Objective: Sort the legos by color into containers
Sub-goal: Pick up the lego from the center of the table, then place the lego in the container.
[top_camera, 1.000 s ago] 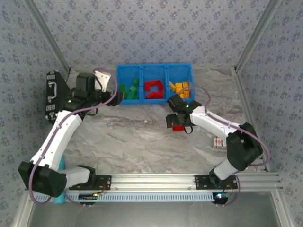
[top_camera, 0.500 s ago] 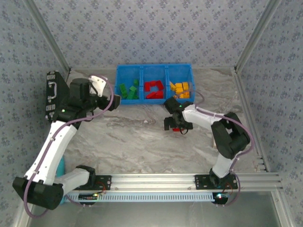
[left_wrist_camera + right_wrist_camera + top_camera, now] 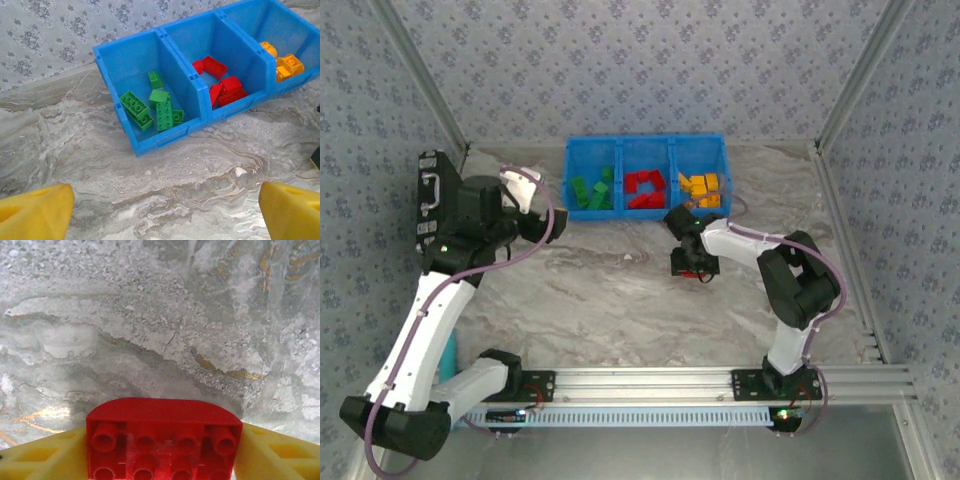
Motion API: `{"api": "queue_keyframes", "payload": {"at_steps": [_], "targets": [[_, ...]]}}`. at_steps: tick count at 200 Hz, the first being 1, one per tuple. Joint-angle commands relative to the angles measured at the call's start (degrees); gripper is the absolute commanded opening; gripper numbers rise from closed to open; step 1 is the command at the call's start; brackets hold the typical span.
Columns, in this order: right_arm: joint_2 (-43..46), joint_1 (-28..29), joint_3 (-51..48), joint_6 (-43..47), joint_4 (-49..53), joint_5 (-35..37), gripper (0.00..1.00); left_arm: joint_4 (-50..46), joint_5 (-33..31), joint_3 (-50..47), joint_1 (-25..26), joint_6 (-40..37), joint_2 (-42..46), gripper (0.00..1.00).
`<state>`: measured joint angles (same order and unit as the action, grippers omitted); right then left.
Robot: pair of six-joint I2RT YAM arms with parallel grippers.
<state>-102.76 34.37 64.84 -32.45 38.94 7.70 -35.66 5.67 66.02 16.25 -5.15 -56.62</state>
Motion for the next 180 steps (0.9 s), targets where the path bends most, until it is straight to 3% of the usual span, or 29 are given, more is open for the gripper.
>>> {"api": "queue_keyframes", "payload": {"at_steps": [1,50,78,129,180], "targets": [[-1.2,-0.3,-0.7,-0.4,0.9,0.0,0.64,0.2,-0.6,-0.2,0.3,-0.8,1.5,0.95],[-0.8,-0.3,-0.7,1.0,1.6,0.8,0.54,-0.3,-0.7,-0.4,0.3,-0.6,1.9,0.95],[2.4,-0.3,3.0,4.4,5.4,3.7,0.54,-0.5,-0.6,-0.5,0.3,-0.6,2.2,0.95],[3.4,-0.6,20.6,14.4,12.1,7.0,0.55,-0.3,-4.9,-1.7,0.2,-1.9,3.8,0.96],[-3.5,-0.8,37.0,22.8,7.2,10.5,0.56,-1.5,-6.1,-2.4,0.0,-2.6,5.3,0.97]]}}
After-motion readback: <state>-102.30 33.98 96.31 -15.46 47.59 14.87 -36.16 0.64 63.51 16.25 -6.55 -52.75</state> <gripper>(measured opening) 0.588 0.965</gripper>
